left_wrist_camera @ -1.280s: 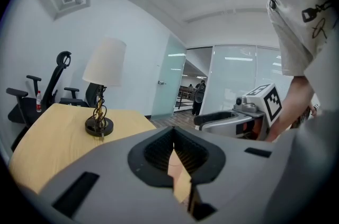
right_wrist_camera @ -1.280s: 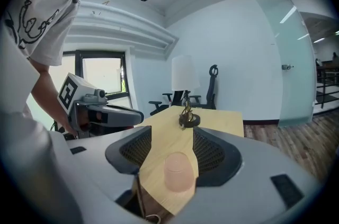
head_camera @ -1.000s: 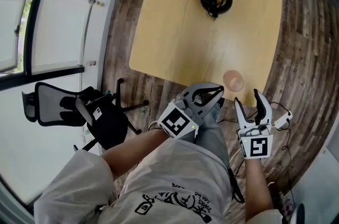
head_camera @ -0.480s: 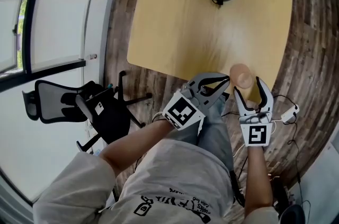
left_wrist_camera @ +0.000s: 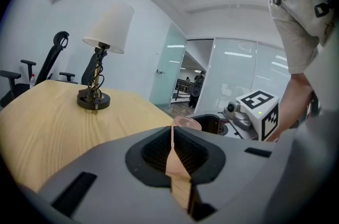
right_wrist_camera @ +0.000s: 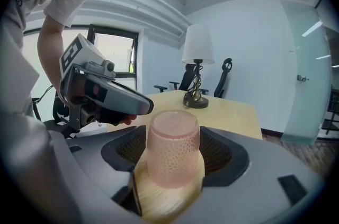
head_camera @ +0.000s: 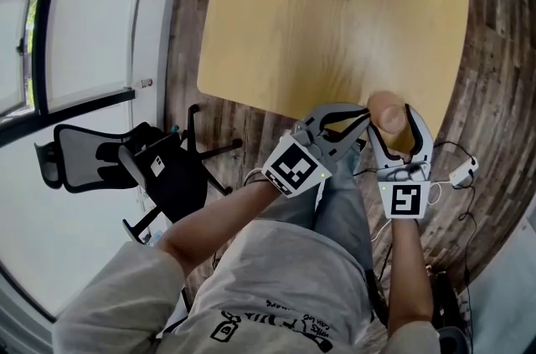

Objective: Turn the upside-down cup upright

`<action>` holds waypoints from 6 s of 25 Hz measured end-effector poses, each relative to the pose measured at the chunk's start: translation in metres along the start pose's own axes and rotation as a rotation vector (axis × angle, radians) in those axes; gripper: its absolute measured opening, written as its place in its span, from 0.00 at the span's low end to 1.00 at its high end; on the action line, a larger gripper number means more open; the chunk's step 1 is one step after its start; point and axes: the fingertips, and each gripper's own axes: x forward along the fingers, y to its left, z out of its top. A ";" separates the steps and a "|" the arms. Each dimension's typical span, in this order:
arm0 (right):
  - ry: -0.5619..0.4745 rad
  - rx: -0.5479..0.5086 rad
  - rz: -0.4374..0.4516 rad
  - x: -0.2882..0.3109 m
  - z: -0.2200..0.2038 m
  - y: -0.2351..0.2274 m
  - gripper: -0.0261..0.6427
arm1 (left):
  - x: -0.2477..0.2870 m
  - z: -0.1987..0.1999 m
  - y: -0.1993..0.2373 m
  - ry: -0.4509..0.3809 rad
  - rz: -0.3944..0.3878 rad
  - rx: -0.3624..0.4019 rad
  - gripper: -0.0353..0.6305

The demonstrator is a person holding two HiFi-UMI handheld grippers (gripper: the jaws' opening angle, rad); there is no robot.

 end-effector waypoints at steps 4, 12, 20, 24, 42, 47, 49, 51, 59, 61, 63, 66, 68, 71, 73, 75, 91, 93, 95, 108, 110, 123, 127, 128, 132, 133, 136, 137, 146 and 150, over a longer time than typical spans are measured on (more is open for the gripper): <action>0.008 -0.001 -0.010 0.003 -0.001 0.001 0.48 | -0.003 -0.003 -0.001 -0.001 0.003 -0.009 0.06; 0.001 0.010 -0.009 0.012 0.001 -0.002 0.48 | -0.004 -0.008 0.000 0.003 0.004 -0.032 0.06; 0.027 0.149 -0.023 0.006 0.000 -0.012 0.48 | -0.008 -0.004 0.001 0.000 0.017 -0.040 0.06; 0.001 0.285 -0.042 -0.001 0.002 -0.023 0.48 | -0.009 -0.003 0.002 0.004 0.017 -0.043 0.08; -0.205 0.966 -0.064 -0.037 0.037 -0.053 0.48 | -0.015 0.001 -0.014 0.004 -0.081 -0.232 0.27; -0.258 1.120 -0.024 -0.046 0.033 -0.048 0.48 | -0.016 0.001 -0.024 -0.003 -0.164 -0.312 0.32; -0.285 1.181 -0.003 -0.048 0.033 -0.046 0.48 | -0.016 0.005 -0.029 -0.012 -0.195 -0.324 0.32; -0.313 1.247 0.013 -0.050 0.032 -0.044 0.48 | -0.015 0.008 -0.035 -0.019 -0.222 -0.336 0.32; -0.435 1.503 0.074 -0.058 0.027 -0.038 0.48 | -0.012 0.020 -0.051 -0.022 -0.285 -0.338 0.29; -0.443 1.515 0.076 -0.059 0.025 -0.038 0.48 | -0.011 0.022 -0.054 -0.014 -0.302 -0.319 0.26; -0.445 1.524 0.076 -0.059 0.024 -0.038 0.48 | -0.012 0.024 -0.057 -0.004 -0.323 -0.300 0.22; -0.452 1.540 0.079 -0.060 0.022 -0.039 0.48 | -0.011 0.026 -0.063 0.012 -0.355 -0.283 0.14; -0.460 1.547 0.084 -0.061 0.021 -0.040 0.48 | -0.011 0.026 -0.067 0.026 -0.369 -0.277 0.12; -0.478 1.552 0.094 -0.062 0.021 -0.039 0.48 | -0.011 0.025 -0.073 0.044 -0.386 -0.279 0.10; -0.493 1.545 0.107 -0.065 0.023 -0.038 0.48 | -0.011 0.027 -0.077 0.048 -0.401 -0.279 0.09; -0.498 1.523 0.123 -0.067 0.027 -0.037 0.48 | -0.012 0.029 -0.080 0.050 -0.416 -0.281 0.09; -0.322 1.134 0.071 -0.080 0.040 -0.039 0.50 | -0.031 0.037 -0.075 0.221 -0.418 -0.192 0.08; -0.266 1.023 0.058 -0.081 0.041 -0.033 0.50 | -0.033 0.034 -0.072 0.284 -0.394 -0.153 0.08; -0.204 0.870 0.051 -0.081 0.043 -0.026 0.50 | -0.036 0.031 -0.069 0.358 -0.359 -0.077 0.08; 0.041 -0.110 0.072 -0.069 0.060 0.028 0.50 | -0.039 0.026 -0.070 0.651 -0.280 0.214 0.08; 0.075 -0.162 0.070 -0.068 0.056 0.031 0.50 | -0.038 0.027 -0.074 0.679 -0.281 0.247 0.08; 0.124 -0.295 0.054 -0.059 0.054 0.037 0.51 | -0.026 0.033 -0.106 0.804 -0.310 0.463 0.08; 0.135 -0.302 0.055 -0.055 0.054 0.033 0.51 | -0.024 0.034 -0.108 0.816 -0.304 0.512 0.08; 0.136 -0.298 0.051 -0.055 0.054 0.032 0.51 | -0.024 0.035 -0.108 0.817 -0.304 0.520 0.08; 0.139 -0.300 0.050 -0.055 0.055 0.031 0.51 | -0.025 0.037 -0.107 0.805 -0.303 0.531 0.08; 0.136 -0.300 0.049 -0.054 0.055 0.031 0.51 | -0.025 0.037 -0.106 0.797 -0.300 0.538 0.08; 0.128 -0.302 0.047 -0.051 0.057 0.027 0.51 | -0.023 0.038 -0.102 0.763 -0.281 0.569 0.09; 0.125 -0.298 0.045 -0.050 0.057 0.026 0.51 | -0.022 0.039 -0.101 0.751 -0.274 0.579 0.09; 0.082 -0.207 0.017 -0.048 0.061 0.011 0.51 | -0.021 0.064 -0.084 0.539 -0.176 0.537 0.24; 0.039 -0.154 0.010 -0.047 0.062 0.004 0.51 | -0.021 0.080 -0.073 0.326 -0.172 0.319 0.31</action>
